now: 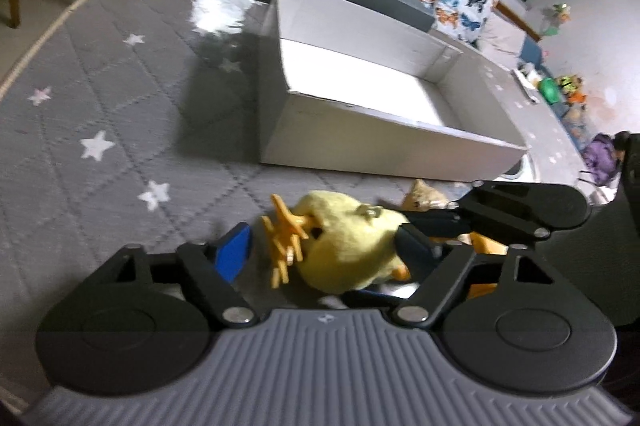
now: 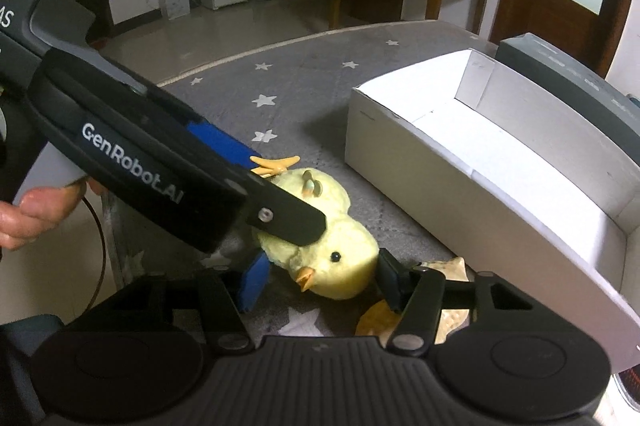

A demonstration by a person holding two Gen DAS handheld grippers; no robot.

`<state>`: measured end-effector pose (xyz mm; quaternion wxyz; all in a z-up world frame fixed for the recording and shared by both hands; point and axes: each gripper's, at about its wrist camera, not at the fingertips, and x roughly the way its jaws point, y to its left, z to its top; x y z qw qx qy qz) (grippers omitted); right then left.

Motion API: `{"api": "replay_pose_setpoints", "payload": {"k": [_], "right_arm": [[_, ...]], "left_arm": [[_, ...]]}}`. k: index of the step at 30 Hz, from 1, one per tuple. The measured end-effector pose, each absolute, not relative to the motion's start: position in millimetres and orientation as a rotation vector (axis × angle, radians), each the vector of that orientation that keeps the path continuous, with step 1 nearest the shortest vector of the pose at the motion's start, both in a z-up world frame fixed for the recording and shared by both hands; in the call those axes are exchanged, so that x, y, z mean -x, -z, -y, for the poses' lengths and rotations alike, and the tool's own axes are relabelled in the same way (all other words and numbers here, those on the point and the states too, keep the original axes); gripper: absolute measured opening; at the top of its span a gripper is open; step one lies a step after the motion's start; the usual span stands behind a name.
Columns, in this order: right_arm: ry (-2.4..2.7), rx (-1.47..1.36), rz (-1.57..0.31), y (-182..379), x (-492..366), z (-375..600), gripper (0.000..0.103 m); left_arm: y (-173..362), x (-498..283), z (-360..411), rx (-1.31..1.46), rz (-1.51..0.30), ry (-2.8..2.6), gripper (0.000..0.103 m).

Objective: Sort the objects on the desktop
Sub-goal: 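Carry the chick into the white box and open the left gripper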

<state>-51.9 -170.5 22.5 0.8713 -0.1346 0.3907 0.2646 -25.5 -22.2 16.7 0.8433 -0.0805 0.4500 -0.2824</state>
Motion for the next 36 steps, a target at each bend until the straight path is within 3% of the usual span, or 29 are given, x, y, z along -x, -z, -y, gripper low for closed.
{"api": "replay_pose_setpoints", "payload": {"k": [9, 22, 36], "right_arm": [[-0.545, 0.245, -0.797, -28, 51, 178, 0.057], [-0.412, 0.203, -0.623, -92, 37, 242, 0.057], [-0.194, 0.084, -0.732, -44, -60, 335, 0.057]], "left_arm": [[-34, 33, 31, 0.153, -0.917, 0.609, 0.073], [-96, -11, 101, 0.081, -0.756, 0.751, 0.073], [-31, -123, 189, 0.087, -0.936, 0.828, 0.073]]}}
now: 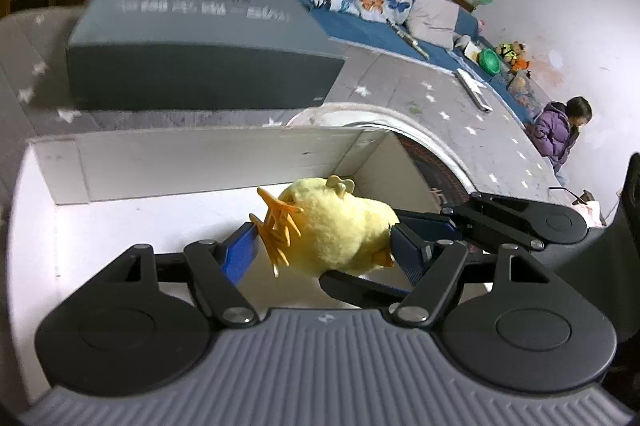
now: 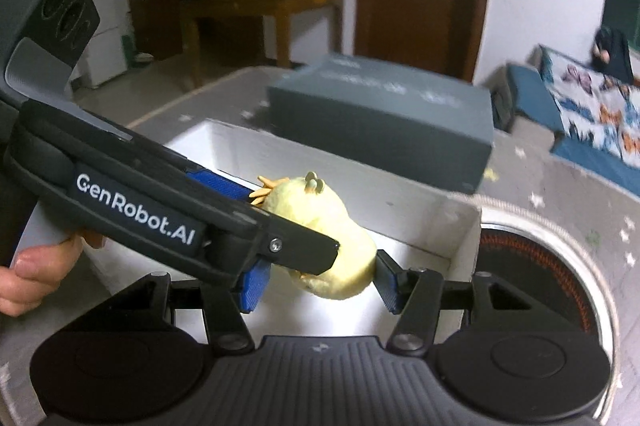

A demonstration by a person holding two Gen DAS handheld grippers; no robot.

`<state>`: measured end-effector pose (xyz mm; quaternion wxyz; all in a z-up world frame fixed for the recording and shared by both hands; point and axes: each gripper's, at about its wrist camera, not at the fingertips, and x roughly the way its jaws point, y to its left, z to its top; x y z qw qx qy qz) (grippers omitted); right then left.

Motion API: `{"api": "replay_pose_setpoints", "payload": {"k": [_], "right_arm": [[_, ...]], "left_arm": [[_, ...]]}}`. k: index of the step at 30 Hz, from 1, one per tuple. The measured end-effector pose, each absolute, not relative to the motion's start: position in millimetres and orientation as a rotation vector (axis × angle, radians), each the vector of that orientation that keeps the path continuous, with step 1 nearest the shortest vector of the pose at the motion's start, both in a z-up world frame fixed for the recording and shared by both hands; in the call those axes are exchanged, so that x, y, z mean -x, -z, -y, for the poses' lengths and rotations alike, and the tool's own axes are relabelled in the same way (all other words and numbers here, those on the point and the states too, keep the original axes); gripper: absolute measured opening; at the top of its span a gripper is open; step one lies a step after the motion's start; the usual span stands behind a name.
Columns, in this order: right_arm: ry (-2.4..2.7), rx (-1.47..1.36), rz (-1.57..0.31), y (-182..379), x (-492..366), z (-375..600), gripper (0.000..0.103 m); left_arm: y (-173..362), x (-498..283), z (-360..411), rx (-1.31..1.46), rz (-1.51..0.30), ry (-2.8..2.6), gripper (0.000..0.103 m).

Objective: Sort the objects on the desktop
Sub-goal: 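Carry the chick into the white box and open the left gripper, then lower the left gripper onto the tan peanut toy and close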

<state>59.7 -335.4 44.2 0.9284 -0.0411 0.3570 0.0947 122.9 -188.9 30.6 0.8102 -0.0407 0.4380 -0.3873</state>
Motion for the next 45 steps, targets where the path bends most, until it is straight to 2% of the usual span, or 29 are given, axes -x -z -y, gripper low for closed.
{"api": "replay_pose_setpoints", "payload": {"k": [10, 13, 15, 21, 31, 45], "right_arm": [[-0.154, 0.097, -0.793, -13, -80, 337, 0.059], [-0.152, 0.087, -0.792, -14, -80, 335, 0.066], [-0.149, 0.087, -0.780, -17, -76, 334, 0.074], [-0.151, 0.102, -0.725, -46, -36, 315, 0.083], [-0.185, 0.140, -0.643, -74, 38, 303, 0.089], [-0.152, 0.162, -0.659, -69, 73, 310, 0.089]], "left_arm": [[-18, -134, 182, 0.095, -0.961, 0.784, 0.073], [-25, -128, 170, 0.095, -0.939, 0.771, 0.073], [-32, -121, 160, 0.102, -0.924, 0.763, 0.073], [-58, -78, 125, 0.088, -0.850, 0.754, 0.073], [-65, 28, 75, 0.040, -0.842, 0.695, 0.073], [-26, 39, 105, 0.047, -0.956, 0.570, 0.074]]}}
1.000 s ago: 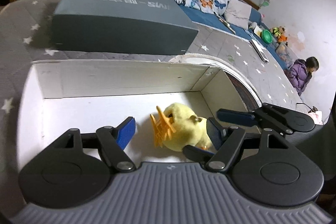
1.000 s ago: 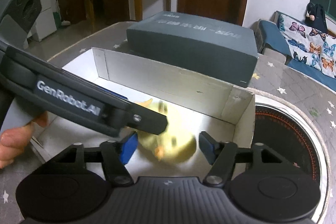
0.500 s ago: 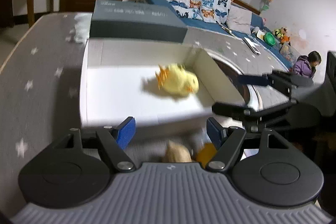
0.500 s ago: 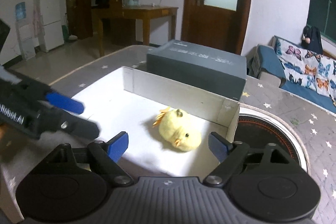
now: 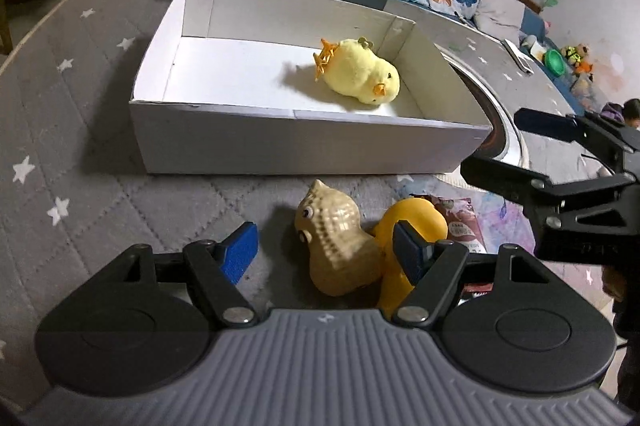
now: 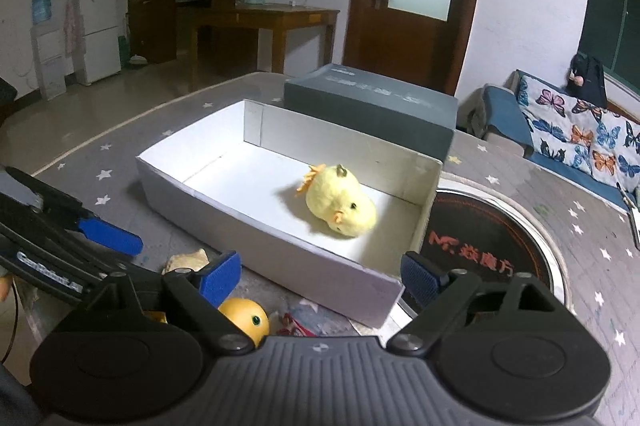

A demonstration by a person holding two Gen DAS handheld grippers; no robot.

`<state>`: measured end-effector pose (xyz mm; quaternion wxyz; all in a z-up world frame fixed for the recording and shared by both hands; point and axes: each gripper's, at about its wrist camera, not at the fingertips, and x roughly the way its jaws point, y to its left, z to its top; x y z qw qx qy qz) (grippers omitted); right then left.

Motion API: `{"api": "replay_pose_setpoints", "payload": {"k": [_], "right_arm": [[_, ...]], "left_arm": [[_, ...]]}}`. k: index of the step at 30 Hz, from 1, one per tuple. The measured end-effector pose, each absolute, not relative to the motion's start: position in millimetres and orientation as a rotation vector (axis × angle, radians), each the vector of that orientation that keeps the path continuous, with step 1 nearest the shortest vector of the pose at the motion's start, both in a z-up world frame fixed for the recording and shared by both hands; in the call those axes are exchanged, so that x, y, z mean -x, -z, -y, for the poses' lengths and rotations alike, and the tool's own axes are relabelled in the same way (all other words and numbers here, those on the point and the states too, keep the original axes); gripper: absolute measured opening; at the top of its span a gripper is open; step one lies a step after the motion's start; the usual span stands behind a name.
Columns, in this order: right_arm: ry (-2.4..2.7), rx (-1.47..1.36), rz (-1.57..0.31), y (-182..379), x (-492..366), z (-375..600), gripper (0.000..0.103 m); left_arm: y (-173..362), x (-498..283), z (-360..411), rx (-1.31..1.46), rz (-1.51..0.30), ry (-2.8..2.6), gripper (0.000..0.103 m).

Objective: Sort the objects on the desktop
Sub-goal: 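Lower the left gripper onto the tan peanut toy and close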

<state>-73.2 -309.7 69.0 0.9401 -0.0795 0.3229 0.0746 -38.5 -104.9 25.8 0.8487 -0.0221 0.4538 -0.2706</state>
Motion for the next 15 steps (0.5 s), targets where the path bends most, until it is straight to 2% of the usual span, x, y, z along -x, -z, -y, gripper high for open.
{"api": "replay_pose_setpoints", "payload": {"k": [15], "right_arm": [[-0.298, 0.148, -0.688, -62, 73, 288, 0.089]], "left_arm": [[-29, 34, 63, -0.035, -0.933, 0.430, 0.074]]}}
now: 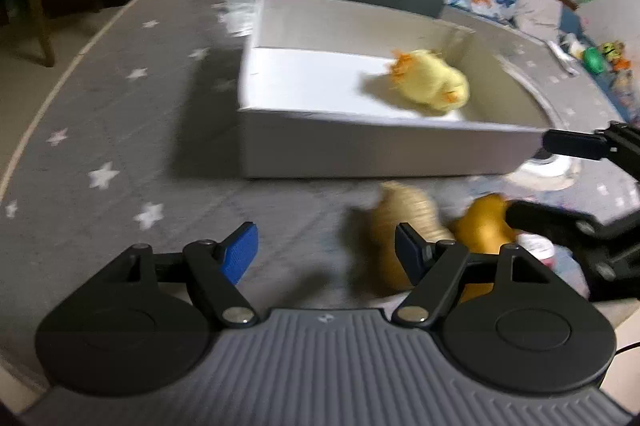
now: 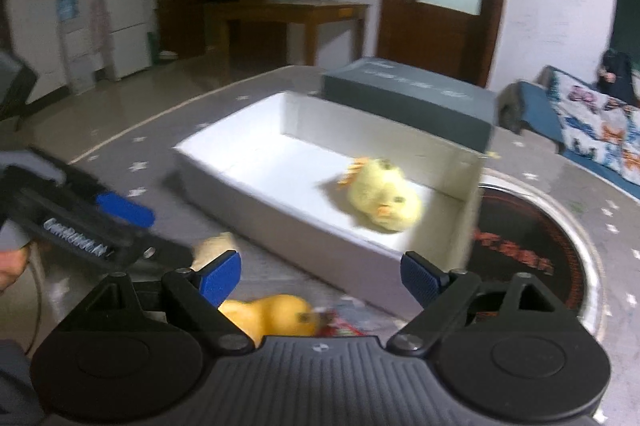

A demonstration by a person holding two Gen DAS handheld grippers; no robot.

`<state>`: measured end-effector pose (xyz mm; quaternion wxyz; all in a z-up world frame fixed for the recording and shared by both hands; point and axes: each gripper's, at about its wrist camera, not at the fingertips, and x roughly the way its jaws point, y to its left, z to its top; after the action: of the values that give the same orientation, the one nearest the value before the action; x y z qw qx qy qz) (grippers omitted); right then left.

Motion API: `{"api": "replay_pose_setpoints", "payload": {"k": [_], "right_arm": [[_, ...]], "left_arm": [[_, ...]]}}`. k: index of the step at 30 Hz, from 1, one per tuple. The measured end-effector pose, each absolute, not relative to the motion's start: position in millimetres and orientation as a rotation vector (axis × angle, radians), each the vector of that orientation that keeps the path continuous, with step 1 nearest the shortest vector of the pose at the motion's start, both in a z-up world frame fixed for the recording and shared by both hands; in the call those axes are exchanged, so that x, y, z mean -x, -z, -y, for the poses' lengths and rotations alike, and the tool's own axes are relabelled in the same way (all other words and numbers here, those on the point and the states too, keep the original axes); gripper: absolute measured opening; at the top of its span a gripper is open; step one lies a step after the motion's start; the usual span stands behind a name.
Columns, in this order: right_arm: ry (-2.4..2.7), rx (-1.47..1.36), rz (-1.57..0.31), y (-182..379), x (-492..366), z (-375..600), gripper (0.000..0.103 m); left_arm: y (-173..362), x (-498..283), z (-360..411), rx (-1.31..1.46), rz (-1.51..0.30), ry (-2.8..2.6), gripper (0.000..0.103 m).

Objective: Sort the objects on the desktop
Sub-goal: 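Lower the left gripper onto the tan peanut toy and close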

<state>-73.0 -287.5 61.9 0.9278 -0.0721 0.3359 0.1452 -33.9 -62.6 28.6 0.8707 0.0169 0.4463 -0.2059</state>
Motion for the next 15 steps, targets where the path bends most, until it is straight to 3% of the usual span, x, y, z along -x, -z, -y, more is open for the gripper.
{"api": "replay_pose_setpoints", "payload": {"k": [15], "right_arm": [[-0.478, 0.271, -0.801, -28, 58, 220, 0.075]], "left_arm": [[-27, 31, 47, 0.045, -0.945, 0.489, 0.074]]}}
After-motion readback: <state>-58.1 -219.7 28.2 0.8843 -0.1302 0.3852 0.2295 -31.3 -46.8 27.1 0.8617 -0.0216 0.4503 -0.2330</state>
